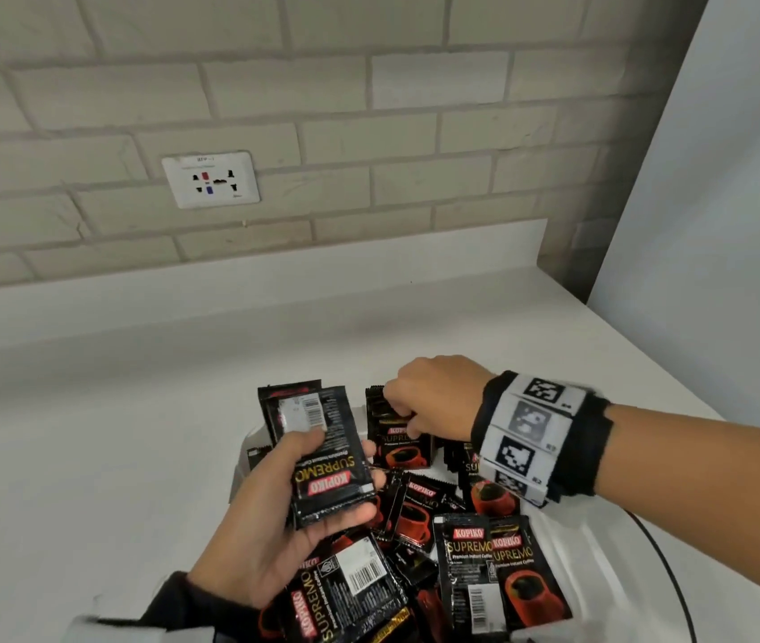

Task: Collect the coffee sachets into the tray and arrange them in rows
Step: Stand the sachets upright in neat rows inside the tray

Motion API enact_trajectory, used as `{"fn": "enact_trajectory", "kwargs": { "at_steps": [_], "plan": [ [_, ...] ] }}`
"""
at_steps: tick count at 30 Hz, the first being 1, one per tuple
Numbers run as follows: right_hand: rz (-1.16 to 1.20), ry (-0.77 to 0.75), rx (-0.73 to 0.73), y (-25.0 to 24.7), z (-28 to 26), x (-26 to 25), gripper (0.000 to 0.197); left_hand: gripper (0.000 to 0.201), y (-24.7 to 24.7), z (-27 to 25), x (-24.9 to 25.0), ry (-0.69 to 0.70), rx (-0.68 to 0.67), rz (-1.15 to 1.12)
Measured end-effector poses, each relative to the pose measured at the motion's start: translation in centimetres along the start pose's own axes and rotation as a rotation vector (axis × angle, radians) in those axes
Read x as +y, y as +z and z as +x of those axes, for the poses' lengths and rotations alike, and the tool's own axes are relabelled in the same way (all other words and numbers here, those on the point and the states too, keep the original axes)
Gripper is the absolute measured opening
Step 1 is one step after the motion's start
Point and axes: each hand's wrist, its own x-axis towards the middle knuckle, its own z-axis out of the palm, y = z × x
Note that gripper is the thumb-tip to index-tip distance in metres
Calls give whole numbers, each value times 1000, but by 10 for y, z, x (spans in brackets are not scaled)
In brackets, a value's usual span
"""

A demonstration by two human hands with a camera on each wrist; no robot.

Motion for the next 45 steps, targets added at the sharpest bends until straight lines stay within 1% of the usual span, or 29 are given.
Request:
{"fn": "enact_trajectory", "kwargs": {
  "at_steps": [1, 2, 5, 7, 8, 10, 11, 13, 14, 16, 19, 21, 23, 26, 28, 30, 31, 34, 35, 36, 38, 39, 40, 41, 43, 45],
  "plan": [
    [42, 16, 15, -2, -4, 3, 18, 40, 1, 1, -1, 6, 4, 28],
    [80, 40, 30, -5, -8, 5, 21, 37, 3, 2, -2, 17, 13, 56],
    [186, 84, 159, -11, -25, 12, 17, 20, 7, 4, -4, 74, 49, 130],
    [340, 109, 212, -12, -37, 14, 18, 12, 12, 5, -5, 98, 62, 152],
    [455, 122, 231, -12, -42, 13, 21, 14, 13, 5, -6, 99, 62, 155],
    [736, 150, 223, -10, -53, 7, 25, 26, 16, 5, -8, 77, 36, 158],
    [860, 163, 188, -8, -58, 2, 27, 33, 18, 6, -9, 66, 16, 164],
    [1013, 153, 103, -1, -62, -6, 29, 38, 23, 6, -10, 52, -14, 175],
    [1065, 141, 85, 4, -63, -8, 27, 37, 25, 6, -11, 44, -27, 174],
    [1180, 152, 112, 9, -65, -10, 19, 34, 29, 5, -14, 29, -39, 171],
    [1330, 220, 223, 11, -69, -2, 18, 36, 30, 4, -15, -6, -40, 122],
    [1380, 258, 321, 9, -73, 5, 17, 37, 28, 3, -15, -35, -39, 68],
    [1419, 267, 389, 6, -76, 12, 16, 36, 27, 3, -14, -62, -49, 2],
    [1493, 237, 382, 6, -78, 15, 20, 41, 28, 3, -15, -95, -75, -70],
    [1521, 221, 346, 9, -77, 14, 24, 41, 30, 3, -15, -98, -72, -48],
    [1536, 209, 365, 13, -77, 13, 27, 45, 29, 4, -16, -75, -18, 17],
    [1532, 201, 403, 14, -77, 12, 25, 47, 28, 5, -17, -62, 16, 48],
    [1431, 162, 620, 14, -78, 13, 15, 47, 25, 4, -18, -49, 49, 82],
    [1361, 131, 714, 14, -79, 13, 17, 47, 26, 3, -17, -52, 57, 79],
    [1256, 65, 808, 14, -79, 13, 18, 45, 26, 2, -17, -56, 60, 71],
    [902, -134, 920, 16, -80, 12, 14, 38, 29, 0, -16, -65, 31, 50],
    [713, -217, 938, 19, -79, 12, 18, 36, 31, -1, -15, -67, 10, 37],
    [573, -283, 941, 22, -78, 13, 22, 36, 32, -1, -15, -67, -9, 23],
    [501, -327, 934, 24, -76, 14, 24, 37, 34, -1, -15, -68, -27, 8],
    [444, -362, 905, 25, -74, 16, 25, 37, 35, -3, -14, -65, -66, 8],
    [426, -375, 854, 26, -72, 15, 23, 33, 36, -5, -13, -41, -89, 55]
  ]
}}
